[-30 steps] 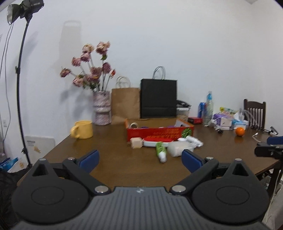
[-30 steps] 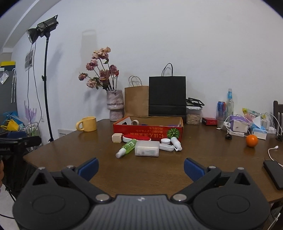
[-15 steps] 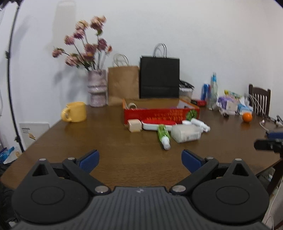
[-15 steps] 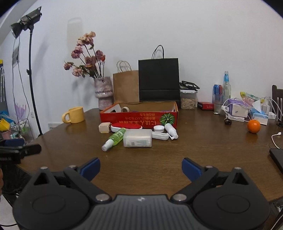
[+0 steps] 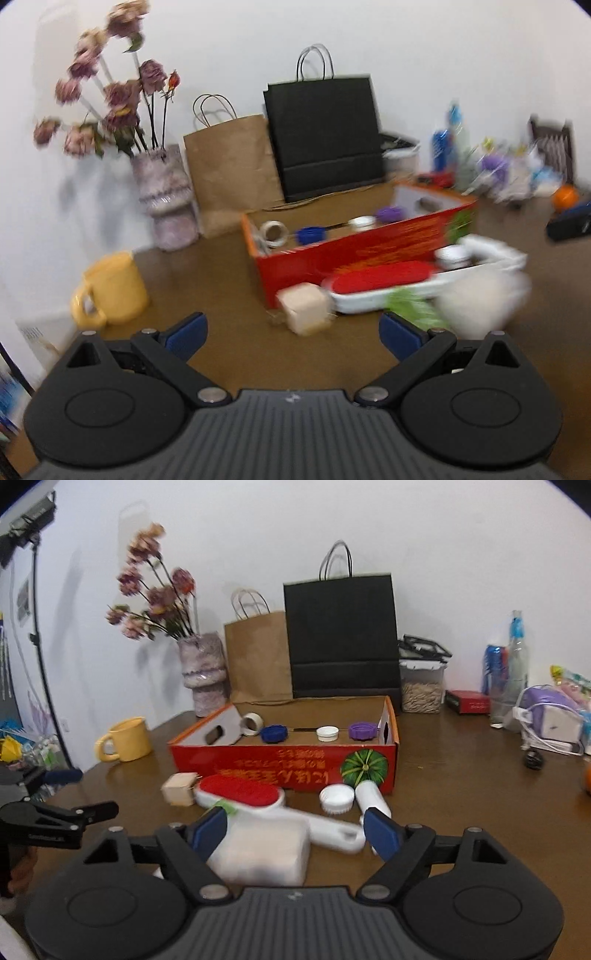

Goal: Organize rigid objects
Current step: 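Grasp the white plug adapter with the left tool while the right tool grasps another white cap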

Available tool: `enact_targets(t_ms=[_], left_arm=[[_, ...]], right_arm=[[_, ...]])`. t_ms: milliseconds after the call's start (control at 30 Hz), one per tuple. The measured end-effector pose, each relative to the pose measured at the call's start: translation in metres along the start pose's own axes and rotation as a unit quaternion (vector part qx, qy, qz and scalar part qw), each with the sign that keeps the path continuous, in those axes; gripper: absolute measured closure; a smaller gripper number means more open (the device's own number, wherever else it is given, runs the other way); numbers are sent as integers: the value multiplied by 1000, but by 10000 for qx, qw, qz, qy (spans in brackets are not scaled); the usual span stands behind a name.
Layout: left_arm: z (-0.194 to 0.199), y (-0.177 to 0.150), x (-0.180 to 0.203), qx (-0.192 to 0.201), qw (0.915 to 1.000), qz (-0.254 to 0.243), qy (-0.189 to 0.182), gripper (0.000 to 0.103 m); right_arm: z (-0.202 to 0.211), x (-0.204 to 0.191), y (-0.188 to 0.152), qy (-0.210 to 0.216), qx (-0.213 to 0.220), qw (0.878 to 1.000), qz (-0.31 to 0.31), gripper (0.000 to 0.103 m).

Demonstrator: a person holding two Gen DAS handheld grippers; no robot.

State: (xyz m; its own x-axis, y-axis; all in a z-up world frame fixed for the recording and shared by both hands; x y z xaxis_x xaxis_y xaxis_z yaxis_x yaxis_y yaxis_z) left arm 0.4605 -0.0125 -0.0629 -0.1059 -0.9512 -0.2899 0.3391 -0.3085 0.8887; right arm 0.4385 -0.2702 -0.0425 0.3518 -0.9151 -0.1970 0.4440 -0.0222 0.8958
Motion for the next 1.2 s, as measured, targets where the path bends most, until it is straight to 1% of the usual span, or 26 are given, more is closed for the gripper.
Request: enact_targets(t_ms=[67,100,167,200,233,300,333,367,433,533,600,633,700,733,767,867,967,1100,1200], left_arm=[[-28,2,5,29,9995,-222,-202,1],[-42,2,7,-10,9992,-257,-297,1],[-67,-2,11,-153,9975,-286,-630,2],[-78,-4,13,-245,9963,-264,-778,2],[-90,-8,14,-393,9948,-247,-911,2],[-111,-13,14,-740,9903,-165,-1165,7],[-119,-14,13,-879,9873,-60,-1319,11],[-123,-13,12,-950,9845,56,-1473,11],[-129,-11,11,-959,9788,187,-1802,11],[-135,-10,15,-996,9707,152,-2180,11],[-136,-9,17,-978,9685,156,-2287,16],[-134,-10,19,-945,9671,127,-2358,20],[-131,-9,22,-872,9654,93,-2456,26],[-128,-8,24,-846,9653,94,-2468,32],[-127,-8,24,-822,9665,84,-2430,44],[-120,-11,22,-833,9728,159,-2157,43],[-111,-14,20,-835,9768,219,-1958,44],[-91,-17,12,-767,9855,342,-1473,44],[-58,-11,5,-511,9943,237,-906,44]], right_arm=[[-32,15,6,-35,-97,9999,-30,34],[-50,23,7,-76,-238,9996,-118,41],[-77,34,6,-86,-458,9988,-115,45],[-90,42,6,-109,-567,9982,-156,46],[-102,50,3,-150,-705,9970,-296,49],[-120,62,-1,-181,-914,9944,-490,54],[-126,65,-2,-209,-965,9941,-460,54],[-130,67,-2,-265,-994,9940,-380,54],[-135,71,-2,-376,-995,9939,-275,54],[-144,77,-1,-315,-1011,9939,-323,56],[-149,79,-1,-323,-1053,9935,-300,57],[-151,78,-2,-315,-1084,9932,-291,63],[-154,75,-5,-283,-1122,9929,-264,63],[-154,74,-5,-308,-1102,9931,-241,63],[-153,73,-6,-317,-1087,9933,-235,63],[-149,70,-6,-214,-1017,9939,-379,63],[-140,65,-4,-222,-937,9947,-354,63],[-115,49,6,-171,-714,9969,-270,64],[-88,32,13,-95,-503,9986,-115,64]])
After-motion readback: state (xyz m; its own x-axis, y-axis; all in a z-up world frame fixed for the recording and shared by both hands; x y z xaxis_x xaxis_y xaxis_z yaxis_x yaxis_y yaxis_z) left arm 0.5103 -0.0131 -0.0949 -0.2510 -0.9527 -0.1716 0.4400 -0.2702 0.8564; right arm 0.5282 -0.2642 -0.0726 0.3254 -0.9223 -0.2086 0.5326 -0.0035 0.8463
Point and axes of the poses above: each gripper's, at about its wrist camera, not at the fingertips, and z roughly against the way its jaws point, x to its right, y to its top, the point moved 10 cm from there along -z, roughly the way its jaws point, and after that the axes turned 10 degrees about y, right-handed, at the moved point
